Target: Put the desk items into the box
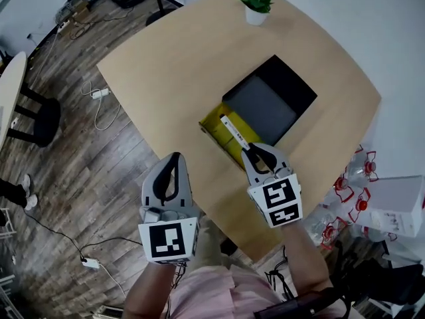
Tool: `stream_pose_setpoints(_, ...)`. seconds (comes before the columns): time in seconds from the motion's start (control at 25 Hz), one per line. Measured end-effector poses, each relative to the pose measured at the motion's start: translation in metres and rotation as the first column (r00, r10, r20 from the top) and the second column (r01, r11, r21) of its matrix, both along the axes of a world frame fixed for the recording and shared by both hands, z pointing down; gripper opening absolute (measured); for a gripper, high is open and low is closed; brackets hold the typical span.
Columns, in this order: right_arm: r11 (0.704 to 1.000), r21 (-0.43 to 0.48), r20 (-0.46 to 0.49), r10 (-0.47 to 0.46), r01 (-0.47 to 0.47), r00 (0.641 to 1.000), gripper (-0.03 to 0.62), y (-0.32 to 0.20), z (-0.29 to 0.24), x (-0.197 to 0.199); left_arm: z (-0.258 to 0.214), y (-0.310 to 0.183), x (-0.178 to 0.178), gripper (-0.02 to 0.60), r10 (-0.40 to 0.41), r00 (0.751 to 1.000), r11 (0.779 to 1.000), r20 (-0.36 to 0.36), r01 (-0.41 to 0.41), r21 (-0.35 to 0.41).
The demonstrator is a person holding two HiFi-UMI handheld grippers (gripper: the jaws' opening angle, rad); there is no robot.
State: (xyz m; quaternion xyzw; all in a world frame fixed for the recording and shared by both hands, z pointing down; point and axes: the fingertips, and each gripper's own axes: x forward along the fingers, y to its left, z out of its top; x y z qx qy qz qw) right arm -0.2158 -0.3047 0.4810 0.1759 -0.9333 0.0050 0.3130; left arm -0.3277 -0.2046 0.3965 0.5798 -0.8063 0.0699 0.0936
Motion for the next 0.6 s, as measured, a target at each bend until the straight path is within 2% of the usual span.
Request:
stream_pose_setpoints(0.16,0.999,-0.04,-0.053,0.008,-0.011,0.999,0.067,-0.008,0.028,-0.001,0.022,-0.013,-0.002,0.011,0.003,1.0,0.999,-0.021,-0.004,-0.036)
stream_pose_setpoints(0.44,0.994,-0.111,-0.11,-0.006,-0.006,0.994,0.069,-0.015,0.05,-0.003,0.035,-0.036,-0.005,0.011,0.009,0.999,0.999,-0.04,-0.01,-0.043)
stream_pose_setpoints(0.6,0.993,-0.121,-0.134,-0.01,-0.006,0.991,0.069,-0.017,0.059,-0.005,0.045,-0.045,-0.003,0.011,-0.001,0.996,0.998,-0.09,-0.004,-0.056)
